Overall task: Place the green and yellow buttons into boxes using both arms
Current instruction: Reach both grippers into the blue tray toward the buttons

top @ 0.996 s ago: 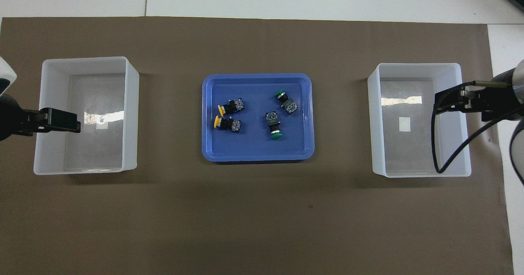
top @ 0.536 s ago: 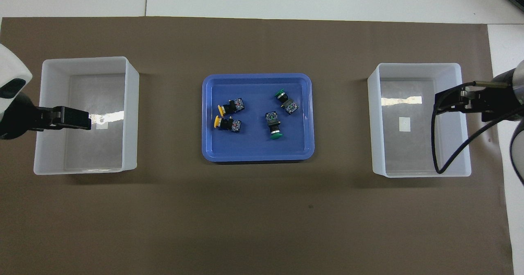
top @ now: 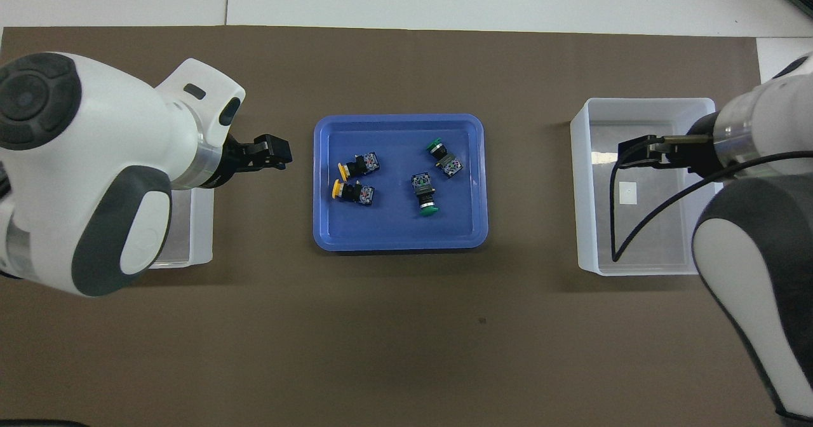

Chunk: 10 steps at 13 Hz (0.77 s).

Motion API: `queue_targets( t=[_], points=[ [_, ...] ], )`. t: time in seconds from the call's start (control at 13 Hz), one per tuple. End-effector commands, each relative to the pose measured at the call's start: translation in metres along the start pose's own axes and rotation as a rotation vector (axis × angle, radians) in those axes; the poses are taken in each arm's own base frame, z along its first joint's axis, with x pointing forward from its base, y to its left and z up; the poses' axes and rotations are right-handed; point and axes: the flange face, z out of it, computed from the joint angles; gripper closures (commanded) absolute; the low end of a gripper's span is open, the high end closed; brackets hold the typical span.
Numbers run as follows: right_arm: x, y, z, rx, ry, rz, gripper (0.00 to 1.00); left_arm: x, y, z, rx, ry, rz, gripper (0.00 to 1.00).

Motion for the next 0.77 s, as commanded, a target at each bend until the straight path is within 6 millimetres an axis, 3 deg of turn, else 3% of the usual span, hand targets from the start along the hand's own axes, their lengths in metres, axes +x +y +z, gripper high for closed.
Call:
queue_targets(
  t=[0.0, 0.31, 0.54, 0.69],
  points=[
    [0.001, -0.03, 0.032, 0.022, 0.026, -0.081, 0.0, 0.003, 0.03, 0.038, -0.034, 0.041, -0.138, 0.0],
    [0.011, -0.081, 0.076, 0.04, 0.055, -0.279, 0.0, -0.005, 0.035, 0.071, -0.076, 0.072, -0.327, 0.0],
    [0.014, -0.115, 0.112, 0.052, 0.07, -0.413, 0.0, -0.012, 0.059, 0.129, -0.079, 0.049, -0.493, 0.0],
    [0.019, -0.135, 0.135, 0.064, 0.112, -0.487, 0.0, -0.012, 0.061, 0.147, -0.077, 0.039, -0.581, 0.0]
  ],
)
